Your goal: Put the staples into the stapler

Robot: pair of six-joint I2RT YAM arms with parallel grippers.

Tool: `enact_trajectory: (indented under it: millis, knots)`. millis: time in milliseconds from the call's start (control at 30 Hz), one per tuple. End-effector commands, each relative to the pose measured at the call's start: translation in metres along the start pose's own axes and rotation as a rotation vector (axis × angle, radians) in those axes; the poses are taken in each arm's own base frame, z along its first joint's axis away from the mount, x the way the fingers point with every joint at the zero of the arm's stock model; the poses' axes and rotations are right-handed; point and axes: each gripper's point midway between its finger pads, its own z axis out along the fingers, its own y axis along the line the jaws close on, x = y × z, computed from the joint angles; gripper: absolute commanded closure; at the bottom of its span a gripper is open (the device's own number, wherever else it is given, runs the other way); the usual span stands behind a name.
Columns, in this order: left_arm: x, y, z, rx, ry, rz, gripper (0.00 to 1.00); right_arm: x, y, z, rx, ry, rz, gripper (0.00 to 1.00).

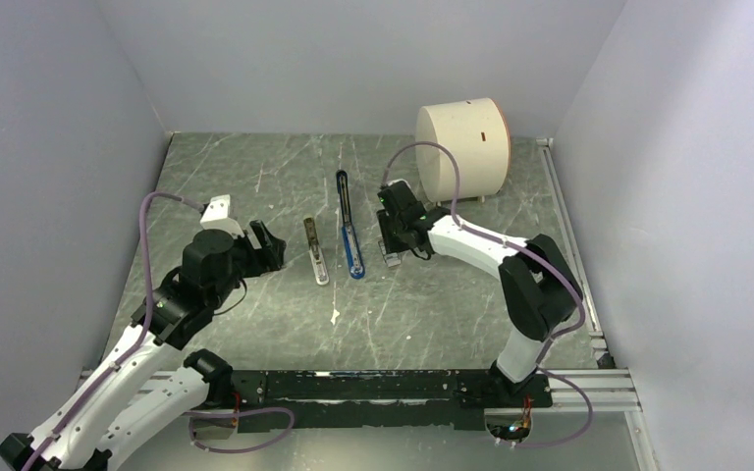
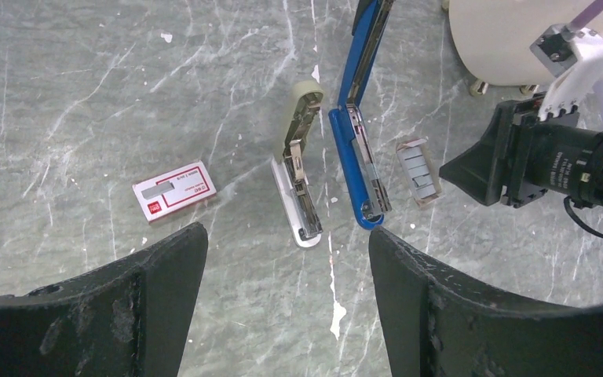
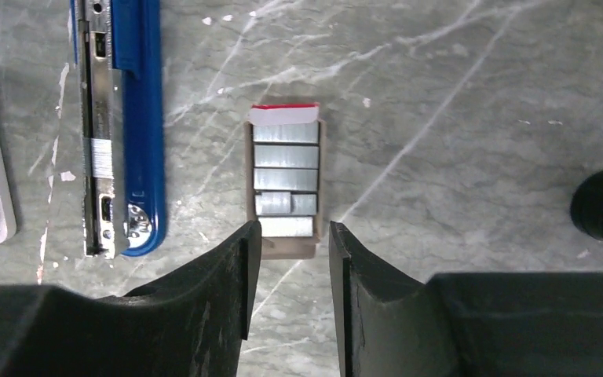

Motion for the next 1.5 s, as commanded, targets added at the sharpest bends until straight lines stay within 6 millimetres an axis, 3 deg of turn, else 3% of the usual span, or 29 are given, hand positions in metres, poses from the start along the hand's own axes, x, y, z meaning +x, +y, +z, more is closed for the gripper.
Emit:
enact_trajectory:
  millis: [0, 133, 533, 1067, 1233, 1467]
  knots:
    - [-0.001, 0.003, 0.001, -0.018, -0.01, -0.009, 0.2, 0.002, 0.013, 0.01, -0.024, 0.021, -0.04, 0.59]
    - [-0.001, 0.003, 0.002, -0.02, -0.008, -0.007, 0.2, 0.006, 0.015, 0.017, -0.022, 0.035, -0.041, 0.66]
    - [0.0, 0.003, 0.004, -0.023, -0.012, -0.016, 0.2, 0.014, 0.022, 0.03, -0.035, 0.073, -0.066, 0.61]
    - [-0.001, 0.004, 0.002, -0.021, -0.018, -0.024, 0.2, 0.027, 0.02, 0.041, -0.019, 0.121, -0.072, 0.68]
    - [0.0, 0.004, 0.002, -0.02, -0.017, -0.026, 0.2, 0.02, 0.018, 0.036, -0.012, 0.092, -0.061, 0.76]
    - [0.001, 0.004, 0.003, -0.019, -0.01, -0.023, 0.2, -0.004, 0.02, 0.019, -0.023, 0.003, -0.042, 0.78]
